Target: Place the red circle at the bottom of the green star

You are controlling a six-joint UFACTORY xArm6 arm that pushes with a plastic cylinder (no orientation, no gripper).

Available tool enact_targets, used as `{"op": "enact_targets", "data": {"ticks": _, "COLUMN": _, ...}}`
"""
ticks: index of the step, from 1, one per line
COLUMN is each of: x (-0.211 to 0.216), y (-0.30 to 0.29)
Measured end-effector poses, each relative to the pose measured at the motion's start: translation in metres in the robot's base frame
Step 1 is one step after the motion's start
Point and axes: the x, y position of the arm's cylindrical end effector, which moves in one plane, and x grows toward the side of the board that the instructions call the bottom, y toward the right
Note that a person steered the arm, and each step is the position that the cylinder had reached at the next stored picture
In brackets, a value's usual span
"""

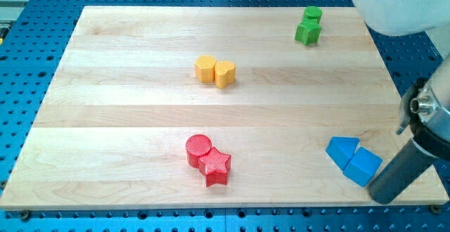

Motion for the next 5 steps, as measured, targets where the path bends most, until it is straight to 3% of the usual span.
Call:
{"op": "enact_targets", "data": {"ticks": 3, "x": 0.000, "y": -0.085}}
{"op": "enact_targets", "data": {"ticks": 5, "x": -0.010, "y": -0.214}}
